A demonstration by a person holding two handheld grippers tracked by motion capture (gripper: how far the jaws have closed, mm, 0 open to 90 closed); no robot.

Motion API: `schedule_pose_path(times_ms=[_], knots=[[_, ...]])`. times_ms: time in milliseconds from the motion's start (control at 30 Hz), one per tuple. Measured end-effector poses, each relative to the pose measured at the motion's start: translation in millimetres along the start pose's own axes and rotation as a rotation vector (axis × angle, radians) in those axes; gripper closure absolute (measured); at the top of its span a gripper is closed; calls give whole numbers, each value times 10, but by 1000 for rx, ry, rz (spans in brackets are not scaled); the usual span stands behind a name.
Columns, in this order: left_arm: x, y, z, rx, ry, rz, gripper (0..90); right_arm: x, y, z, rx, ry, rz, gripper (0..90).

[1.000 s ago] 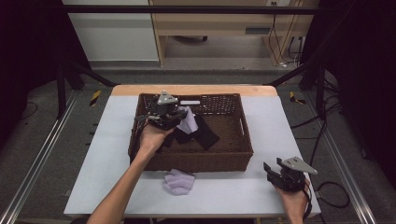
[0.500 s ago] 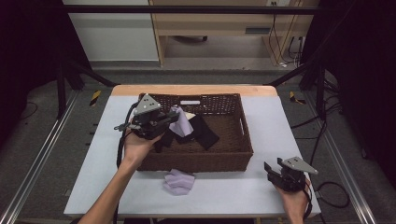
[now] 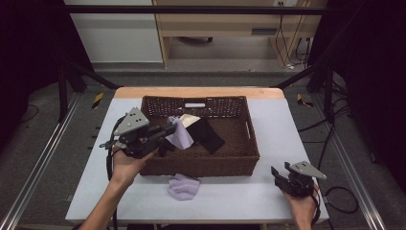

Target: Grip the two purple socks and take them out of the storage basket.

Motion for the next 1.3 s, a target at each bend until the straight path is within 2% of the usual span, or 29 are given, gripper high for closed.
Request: schedule_pose_path(times_ms=[200,467,600,667,867,1067,1233,1300], knots=[[34,-147,-145,27,-7,29,860,3,-10,-8,2,0,5,440],[195,-376,-261,80,-5,54,860,4,-18,-21,6,-2,13,441],[356,-498,-319,106,12,72,859,4,-14,-26,5,-3,11,441],[439,-518,-331,110,28,73,859,6,-15,-27,7,-3,10,441],[779,-493,-315,114,95,52,859,11,-20,-26,10,-3,2,440],[1215,-397,-190,108,189,2,859,18,-8,-24,9,-1,1,438],[1500,-285,-86,83,257,-32,857,30,-9,-15,8,3,-2,424],[1607,-219,-30,56,276,-34,857,40,-3,-5,4,8,-4,419]])
Point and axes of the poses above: each handheld gripper's, and its own axes: z roughly forward along the jaws, x roughly out of its underside, y roughly to its left, the point moved 10 cm from there along z, roughly forward along the jaws, and after that the axes turned 7 degrees about -z, right-handed, at the moved point
